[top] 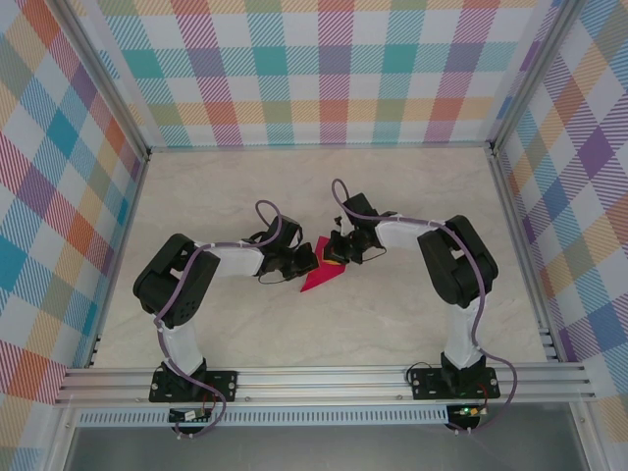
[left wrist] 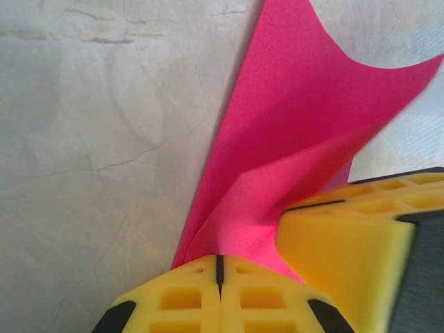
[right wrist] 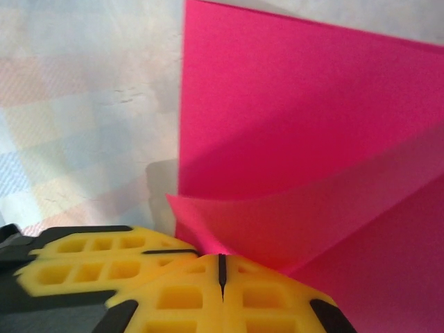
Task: Fold a paper plane with a square sheet of paper (pick it up from the middle)
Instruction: Fourth fold the wing at the center of the table.
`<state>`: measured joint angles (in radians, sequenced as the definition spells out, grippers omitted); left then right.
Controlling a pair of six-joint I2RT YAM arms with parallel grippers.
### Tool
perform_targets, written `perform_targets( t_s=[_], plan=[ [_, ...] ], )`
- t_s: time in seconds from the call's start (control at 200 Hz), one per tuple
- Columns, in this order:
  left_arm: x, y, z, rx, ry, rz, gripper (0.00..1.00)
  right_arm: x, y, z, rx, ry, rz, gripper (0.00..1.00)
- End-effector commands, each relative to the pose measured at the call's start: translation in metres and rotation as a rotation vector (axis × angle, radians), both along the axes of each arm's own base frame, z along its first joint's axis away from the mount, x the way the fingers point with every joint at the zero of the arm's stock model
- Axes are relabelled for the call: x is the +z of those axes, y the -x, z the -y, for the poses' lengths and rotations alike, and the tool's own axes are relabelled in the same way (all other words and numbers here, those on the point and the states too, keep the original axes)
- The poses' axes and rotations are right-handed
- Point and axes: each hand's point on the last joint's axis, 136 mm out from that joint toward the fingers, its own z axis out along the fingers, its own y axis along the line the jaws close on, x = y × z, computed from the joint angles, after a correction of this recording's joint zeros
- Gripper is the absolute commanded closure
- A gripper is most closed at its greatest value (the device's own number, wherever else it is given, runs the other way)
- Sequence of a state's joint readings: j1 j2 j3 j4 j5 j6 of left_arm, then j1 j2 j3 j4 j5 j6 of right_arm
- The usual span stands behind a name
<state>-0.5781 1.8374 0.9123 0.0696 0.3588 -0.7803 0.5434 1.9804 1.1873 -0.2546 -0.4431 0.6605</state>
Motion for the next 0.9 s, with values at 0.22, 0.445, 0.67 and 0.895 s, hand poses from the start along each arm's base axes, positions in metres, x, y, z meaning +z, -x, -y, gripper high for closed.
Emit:
perform_targets(
  t_s=[0.22,0.445,0.67,0.895],
  plan=[
    [-0.056,0.037,-0.045,0.02,-0.232,-0.18,1.0,-0.004,-0.032,0.024,-0.044,0.035,0.048,0.96],
    [-0.057,0.038,-0.046,0.013,-0.235,-0.184,1.0,0.0,-0.054,0.044,-0.109,0.044,0.068,0.96],
    [-0.054,0.036,-0.044,0.011,-0.233,-0.181,1.0,0.046,-0.046,0.027,-0.052,-0.063,0.147,0.95],
    [-0.053,0.035,-0.044,0.012,-0.24,-0.178,1.0,0.021,-0.018,0.004,0.01,-0.077,0.067,0.95]
  ],
)
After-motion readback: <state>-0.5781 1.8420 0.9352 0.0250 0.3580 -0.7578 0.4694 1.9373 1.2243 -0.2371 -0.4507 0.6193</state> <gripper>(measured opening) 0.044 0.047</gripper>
